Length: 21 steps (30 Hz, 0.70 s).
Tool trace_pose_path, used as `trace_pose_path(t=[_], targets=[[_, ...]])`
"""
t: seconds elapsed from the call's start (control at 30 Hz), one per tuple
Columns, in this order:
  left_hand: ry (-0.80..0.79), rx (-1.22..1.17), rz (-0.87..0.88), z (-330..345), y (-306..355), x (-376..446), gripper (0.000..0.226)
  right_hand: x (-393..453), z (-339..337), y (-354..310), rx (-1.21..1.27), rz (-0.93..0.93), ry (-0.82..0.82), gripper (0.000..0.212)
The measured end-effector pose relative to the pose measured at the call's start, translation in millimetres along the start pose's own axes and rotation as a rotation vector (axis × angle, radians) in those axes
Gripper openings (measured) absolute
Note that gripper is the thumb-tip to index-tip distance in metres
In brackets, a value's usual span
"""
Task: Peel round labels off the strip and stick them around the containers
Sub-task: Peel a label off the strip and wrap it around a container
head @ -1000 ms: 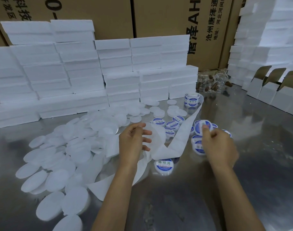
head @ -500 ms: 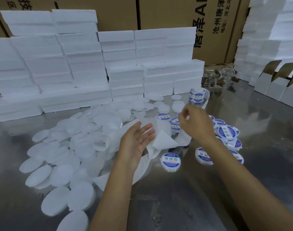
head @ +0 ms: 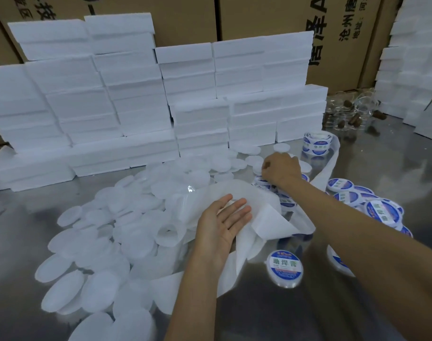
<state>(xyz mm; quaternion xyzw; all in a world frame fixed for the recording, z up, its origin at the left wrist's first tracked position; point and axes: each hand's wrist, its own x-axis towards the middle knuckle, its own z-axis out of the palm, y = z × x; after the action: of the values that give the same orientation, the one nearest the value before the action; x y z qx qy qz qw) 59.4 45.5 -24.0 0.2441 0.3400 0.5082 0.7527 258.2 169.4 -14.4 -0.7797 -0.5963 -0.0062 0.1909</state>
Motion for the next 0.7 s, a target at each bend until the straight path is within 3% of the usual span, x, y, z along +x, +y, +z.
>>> trace_pose_path(t=[0.2, 0.33, 0.5, 0.7], targets=[[-0.012, 0.039, 0.010, -1.1, -0.5, 0.5, 0.028, -0.7, -7.2, 1.8, 0.060, -0.068, 0.113, 0.020], [0.001, 0.080, 0.048, 4.4, 2.7, -2.6, 0.027, -15.3, -36.8, -1.7, 0.482, -0.071, 0.131, 0.011], [0.033, 0.098, 0.183, 23.7, 10.9, -12.5, 0.028, -71.5, -93.9, -8.8, 0.988, -0.048, -0.016, 0.017], [-0.082, 0.377, 0.466, 42.6, 4.8, -42.6, 0.044, -154.2, -115.9, -14.1, 1.192, -0.153, -0.310, 0.012]])
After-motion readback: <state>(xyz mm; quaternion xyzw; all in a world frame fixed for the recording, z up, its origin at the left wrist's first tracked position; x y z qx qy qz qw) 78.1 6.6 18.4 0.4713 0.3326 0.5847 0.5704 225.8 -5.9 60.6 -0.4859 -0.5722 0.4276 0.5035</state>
